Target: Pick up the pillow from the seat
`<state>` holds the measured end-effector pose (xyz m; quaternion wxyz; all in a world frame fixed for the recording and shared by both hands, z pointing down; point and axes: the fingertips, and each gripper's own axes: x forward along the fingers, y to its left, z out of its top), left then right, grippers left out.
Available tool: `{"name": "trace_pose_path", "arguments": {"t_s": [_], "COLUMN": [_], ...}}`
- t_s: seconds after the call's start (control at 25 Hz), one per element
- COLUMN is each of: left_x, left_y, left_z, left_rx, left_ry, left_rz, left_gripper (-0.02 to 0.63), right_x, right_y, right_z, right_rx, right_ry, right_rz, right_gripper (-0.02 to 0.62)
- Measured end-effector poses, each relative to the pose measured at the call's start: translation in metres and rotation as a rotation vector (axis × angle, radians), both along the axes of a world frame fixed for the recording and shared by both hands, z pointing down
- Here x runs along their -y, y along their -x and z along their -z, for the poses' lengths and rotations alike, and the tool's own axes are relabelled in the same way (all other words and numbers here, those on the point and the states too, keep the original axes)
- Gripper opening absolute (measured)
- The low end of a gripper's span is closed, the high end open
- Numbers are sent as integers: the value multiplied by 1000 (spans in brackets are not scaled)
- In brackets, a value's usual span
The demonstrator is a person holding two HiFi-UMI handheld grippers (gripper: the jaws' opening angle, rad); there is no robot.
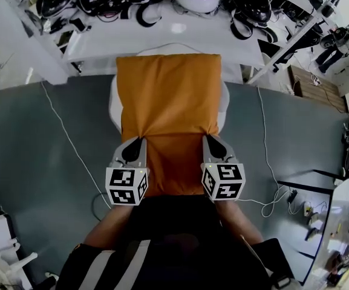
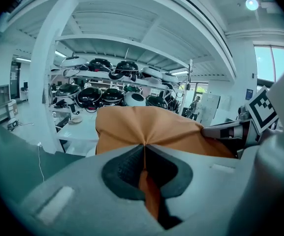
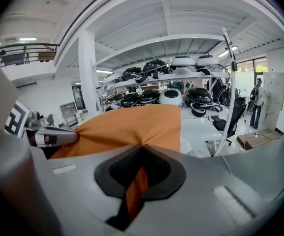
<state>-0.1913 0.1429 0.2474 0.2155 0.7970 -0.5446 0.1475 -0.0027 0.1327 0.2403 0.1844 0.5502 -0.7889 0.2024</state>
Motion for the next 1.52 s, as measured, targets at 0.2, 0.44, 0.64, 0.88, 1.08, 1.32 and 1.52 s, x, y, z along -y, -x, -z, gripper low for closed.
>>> {"name": "trace_pose_path", "arguments": {"t_s": [0.2,0.44,0.64,0.88,1.08,1.32,1.52], "left_x": [-20,-43,-61,-81,-88,-94,-93], "left_y": [-10,-42,-68,-87,-99,-110,-112], "left_z": [21,40,44,39,35,28,29], "left_rx": [13,18,28,31,33,32,33], "left_ry": [-45,-77,-109,-123,-119,-108,-111], "left_rz": [38,89,126,164,177,180,183], "left_gripper": [7,8,8,8,8,9,9], "right_x": [-14,-28,-42,-57,-63,-69,-67], "right_y": [-10,-41,-68,-87,-98,-110,-112], "right_z": [18,37,41,40,36,28,28], "right_rx": [15,27,47,64,49,49,50], "right_ry": [-48,-91,-114,-131,-133,-117,-119], "right_rz": [47,99,122,150,160,158,158], "right_gripper": [9,9,9,9,9,9,9]}}
